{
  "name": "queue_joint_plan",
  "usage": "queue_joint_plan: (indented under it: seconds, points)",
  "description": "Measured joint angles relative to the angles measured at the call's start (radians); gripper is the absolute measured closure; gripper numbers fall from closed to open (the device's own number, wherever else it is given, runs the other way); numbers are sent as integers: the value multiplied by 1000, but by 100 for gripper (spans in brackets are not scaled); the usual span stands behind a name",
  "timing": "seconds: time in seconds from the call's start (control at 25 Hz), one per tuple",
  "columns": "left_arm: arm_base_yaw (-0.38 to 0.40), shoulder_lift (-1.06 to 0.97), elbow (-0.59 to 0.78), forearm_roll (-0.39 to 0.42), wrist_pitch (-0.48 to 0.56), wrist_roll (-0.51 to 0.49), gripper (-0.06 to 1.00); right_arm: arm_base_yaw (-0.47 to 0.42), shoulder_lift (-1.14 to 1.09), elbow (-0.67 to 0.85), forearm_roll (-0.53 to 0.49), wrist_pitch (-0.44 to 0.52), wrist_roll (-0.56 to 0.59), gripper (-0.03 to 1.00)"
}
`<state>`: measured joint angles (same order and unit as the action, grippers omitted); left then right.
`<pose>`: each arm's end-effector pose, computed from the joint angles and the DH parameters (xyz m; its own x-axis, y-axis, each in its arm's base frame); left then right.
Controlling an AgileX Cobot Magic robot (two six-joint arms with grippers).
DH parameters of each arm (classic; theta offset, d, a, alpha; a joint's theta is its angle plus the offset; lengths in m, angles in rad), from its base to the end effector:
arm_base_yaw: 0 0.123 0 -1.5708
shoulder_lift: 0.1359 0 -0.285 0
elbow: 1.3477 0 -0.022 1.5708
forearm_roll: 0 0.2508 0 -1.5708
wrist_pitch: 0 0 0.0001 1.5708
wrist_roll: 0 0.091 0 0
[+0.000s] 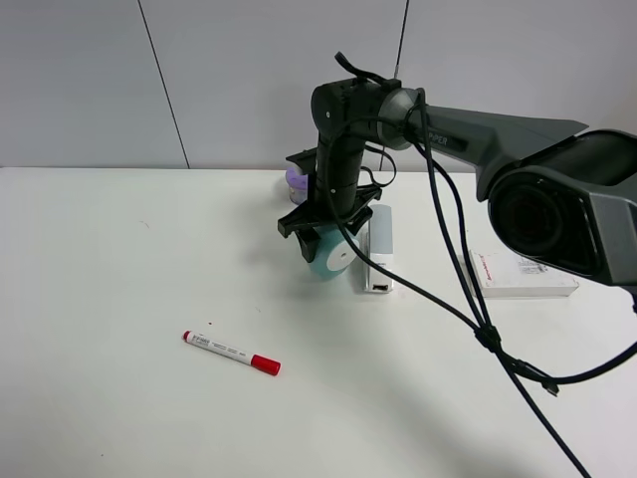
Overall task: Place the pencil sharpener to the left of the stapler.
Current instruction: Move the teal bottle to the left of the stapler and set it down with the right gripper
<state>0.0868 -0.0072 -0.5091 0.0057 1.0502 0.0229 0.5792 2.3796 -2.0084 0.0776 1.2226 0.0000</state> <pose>-0.0066 -0.0001 0.2806 -0.4326 -0.0118 -0.9015 -0.0800 0.9965 0.0253 0.4012 0.2703 0.1503 -0.8494 -0.5239 -0.0632 -0.5275 0.8463 0.0744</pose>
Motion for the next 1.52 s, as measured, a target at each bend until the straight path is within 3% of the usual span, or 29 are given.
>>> queue_joint_plan:
  seconds: [0.96, 1.16, 1.52]
  points:
    - [0, 0, 0, 1, 0, 0, -5, 0, 29, 0, -3, -1, 0, 30]
    - [0, 0, 0, 1, 0, 0, -5, 0, 32, 0, -11, -37, -24, 3]
    - [0, 0, 0, 1, 0, 0, -5, 0, 25, -9, -11, -49, -34, -2]
